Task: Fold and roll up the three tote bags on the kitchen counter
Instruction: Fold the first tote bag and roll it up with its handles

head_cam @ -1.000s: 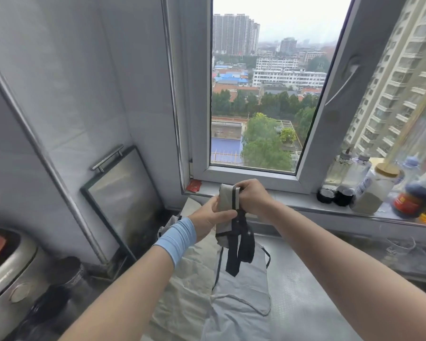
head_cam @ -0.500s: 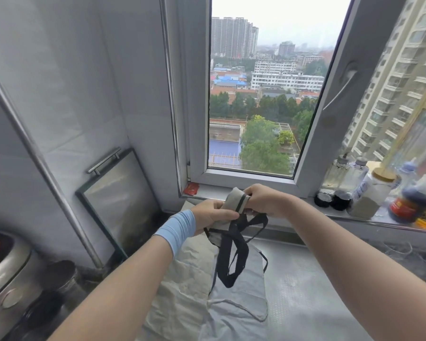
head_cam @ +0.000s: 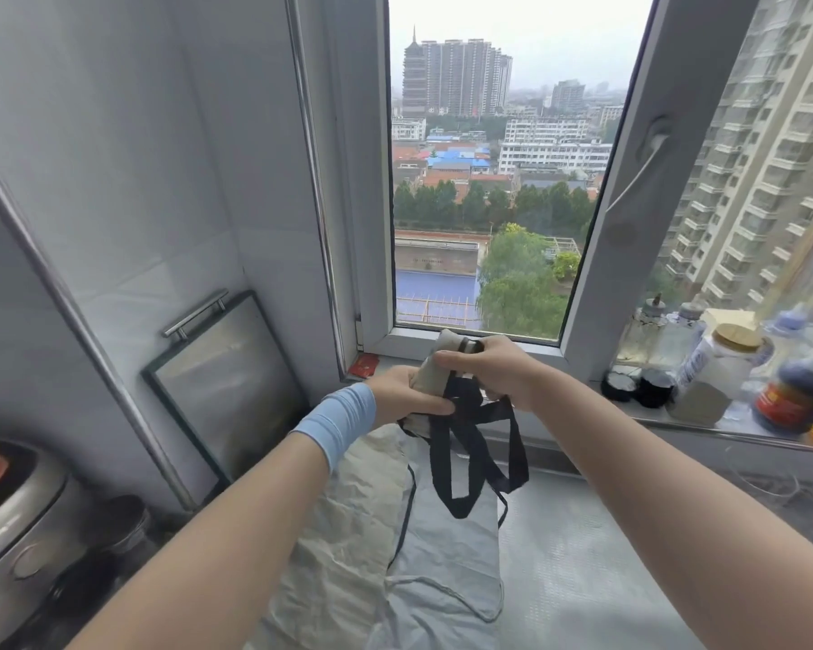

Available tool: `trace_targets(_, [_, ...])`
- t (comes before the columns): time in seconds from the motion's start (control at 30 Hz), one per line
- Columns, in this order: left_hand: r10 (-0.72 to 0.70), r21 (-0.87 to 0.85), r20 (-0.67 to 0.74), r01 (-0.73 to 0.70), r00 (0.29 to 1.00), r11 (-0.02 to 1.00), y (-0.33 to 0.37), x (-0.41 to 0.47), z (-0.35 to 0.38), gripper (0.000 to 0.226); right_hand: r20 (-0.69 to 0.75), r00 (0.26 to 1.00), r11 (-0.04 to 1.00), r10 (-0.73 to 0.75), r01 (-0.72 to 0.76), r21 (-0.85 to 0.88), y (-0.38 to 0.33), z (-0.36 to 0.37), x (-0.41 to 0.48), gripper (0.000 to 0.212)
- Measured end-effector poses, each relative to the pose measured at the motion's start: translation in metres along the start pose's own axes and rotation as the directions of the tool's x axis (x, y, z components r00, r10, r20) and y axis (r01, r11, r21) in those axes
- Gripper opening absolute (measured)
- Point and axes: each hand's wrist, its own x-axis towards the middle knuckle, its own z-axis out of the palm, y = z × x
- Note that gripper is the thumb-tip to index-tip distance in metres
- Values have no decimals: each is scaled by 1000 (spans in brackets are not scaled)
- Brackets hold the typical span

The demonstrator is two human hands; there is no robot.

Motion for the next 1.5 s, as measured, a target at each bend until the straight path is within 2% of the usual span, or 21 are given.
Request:
trace_targets(0.1, [-10, -38, -58, 8, 998, 999, 7, 3, -4, 44, 32, 998, 998, -47, 48, -50, -1, -5, -2, 36])
trace_targets(0.2, [-42, -233, -95, 19, 995, 972, 10, 0, -12, 31, 120, 991, 971, 50, -20, -240, 8, -21, -7, 23])
trace_targets(0.23, [-53, -288, -89, 25, 995, 957, 9, -1, -16, 26, 134, 988, 969, 82, -48, -242, 14, -27, -8, 20])
trace_targets(0.4, [-144, -360, -101, 99, 984, 928, 4, -6, -27, 24, 202, 972, 979, 122, -151, 136, 35, -42, -5, 20])
trace_targets(0.5, [-203, -343, -196, 127, 959, 931, 2, -4, -24, 28, 67, 993, 958, 93, -107, 265, 37, -41, -4, 15])
trace_targets(0.6, [-222, -362, -294, 107, 930, 926, 1, -1, -24, 48, -68, 995, 921, 68, -37, 389, 38, -42, -4, 14])
trace_targets(0.67, [-223, -388, -308, 92, 925, 917, 3, 0, -24, 48, -9, 995, 880, 96, -80, 467, 40, -42, -7, 14])
trace_targets(0.8, [-185, -492, -275, 27, 943, 870, 9, -6, -25, 24, 192, 973, 852, 129, -207, 481, 52, -38, -11, 15])
trace_targets(0.87, [-152, -477, -233, 23, 961, 879, 12, -9, -26, 23, 235, 959, 846, 157, -253, 470, 56, -32, -13, 17])
trace_targets(0.9, [-137, -458, -213, 25, 967, 888, 12, -10, -27, 22, 205, 962, 857, 181, -256, 447, 56, -29, -14, 16])
trace_targets(1.03, [-94, -388, -198, 10, 976, 921, 16, -15, -31, 20, -136, 971, 903, 197, -126, 410, 51, -16, -15, 17])
trace_targets(1.13, [-94, -365, -252, -5, 963, 931, 19, -17, -36, 22, -249, 962, 912, 111, 0, 410, 44, -16, -17, 21])
trace_targets(1.2, [-96, -355, -277, -9, 956, 935, 19, -18, -41, 34, -210, 973, 957, 93, -29, 289, 35, -14, -24, 13])
trace_targets(1.23, [-100, -347, -301, -12, 948, 938, 18, -19, -43, 41, -141, 983, 972, 118, -86, 217, 29, -12, -29, 9])
trace_targets(1.27, [-102, -329, -339, -16, 935, 944, 17, -19, -45, 45, -48, 987, 974, 152, -141, 179, 24, -11, -33, 16])
trace_targets(1.33, [-87, -238, -436, -21, 896, 971, 15, -19, -47, 44, 118, 981, 941, 152, -180, 285, 15, -11, -41, 31])
trace_targets(1.4, [-75, -100, -485, 30, 871, 995, 13, -21, -46, 41, 177, 983, 861, 54, -136, 491, 4, -12, -47, 29])
trace_targets(1.5, [-54, 66, -409, 89, 911, 994, 16, -27, -39, 36, 245, 963, 809, -111, -56, 585, -15, -8, -52, 30])
